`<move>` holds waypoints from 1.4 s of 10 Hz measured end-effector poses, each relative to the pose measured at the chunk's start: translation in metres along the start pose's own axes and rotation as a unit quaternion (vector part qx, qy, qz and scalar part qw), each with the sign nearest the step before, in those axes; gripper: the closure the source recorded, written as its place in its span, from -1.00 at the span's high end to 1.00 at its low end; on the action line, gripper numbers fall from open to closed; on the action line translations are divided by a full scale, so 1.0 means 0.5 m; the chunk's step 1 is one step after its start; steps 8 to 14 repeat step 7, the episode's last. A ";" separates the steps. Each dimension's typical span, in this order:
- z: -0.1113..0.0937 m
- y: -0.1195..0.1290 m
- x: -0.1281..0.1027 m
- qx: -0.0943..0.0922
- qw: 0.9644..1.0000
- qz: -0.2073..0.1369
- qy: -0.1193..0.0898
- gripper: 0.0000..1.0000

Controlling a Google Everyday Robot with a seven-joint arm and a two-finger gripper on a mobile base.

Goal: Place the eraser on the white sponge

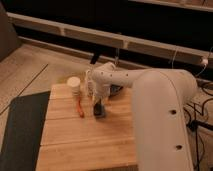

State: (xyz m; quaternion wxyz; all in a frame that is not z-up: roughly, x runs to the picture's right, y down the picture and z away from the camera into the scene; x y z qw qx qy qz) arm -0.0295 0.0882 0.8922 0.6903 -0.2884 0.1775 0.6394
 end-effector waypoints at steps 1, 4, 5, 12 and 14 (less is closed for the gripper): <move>0.001 -0.002 0.000 -0.001 1.000 0.002 0.001 0.51; 0.003 -0.003 0.001 -0.002 1.000 0.003 0.003 0.60; 0.003 -0.005 0.001 0.000 1.000 0.002 0.003 0.60; 0.003 -0.005 0.002 0.000 1.000 0.003 0.004 0.60; 0.003 -0.005 0.002 0.000 1.000 0.003 0.004 0.60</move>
